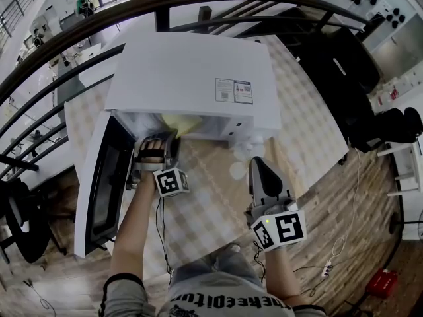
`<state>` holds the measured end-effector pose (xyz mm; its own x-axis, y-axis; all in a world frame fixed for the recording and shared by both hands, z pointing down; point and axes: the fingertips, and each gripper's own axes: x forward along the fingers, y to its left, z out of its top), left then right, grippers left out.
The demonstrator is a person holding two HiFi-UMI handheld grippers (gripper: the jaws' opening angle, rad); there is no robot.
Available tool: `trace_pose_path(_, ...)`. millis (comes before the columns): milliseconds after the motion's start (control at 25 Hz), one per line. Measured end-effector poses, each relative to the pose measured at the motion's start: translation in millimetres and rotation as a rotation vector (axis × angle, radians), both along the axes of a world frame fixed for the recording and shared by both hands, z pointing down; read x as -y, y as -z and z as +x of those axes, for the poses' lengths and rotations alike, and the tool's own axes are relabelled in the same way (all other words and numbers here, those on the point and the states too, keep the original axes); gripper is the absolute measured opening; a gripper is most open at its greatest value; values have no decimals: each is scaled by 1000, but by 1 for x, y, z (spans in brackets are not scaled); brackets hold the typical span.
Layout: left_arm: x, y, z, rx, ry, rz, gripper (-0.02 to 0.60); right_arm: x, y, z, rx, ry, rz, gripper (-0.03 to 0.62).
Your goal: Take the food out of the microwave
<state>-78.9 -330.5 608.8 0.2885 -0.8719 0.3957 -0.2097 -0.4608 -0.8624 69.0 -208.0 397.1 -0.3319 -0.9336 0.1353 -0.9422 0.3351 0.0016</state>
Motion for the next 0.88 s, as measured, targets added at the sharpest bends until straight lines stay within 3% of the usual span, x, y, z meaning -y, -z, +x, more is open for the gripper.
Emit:
trace_pose_path(160,-1,5,4,-64,-10,4,94,1,0,0,2,1,-1,5)
trace_pose_path(320,-7,24,3,-74,13,-15,77,0,2,1,5,0,3,5)
trace_pose_path(880,-31,62,1,-152,28,53,69,-6,14,-7,18,27,31,5)
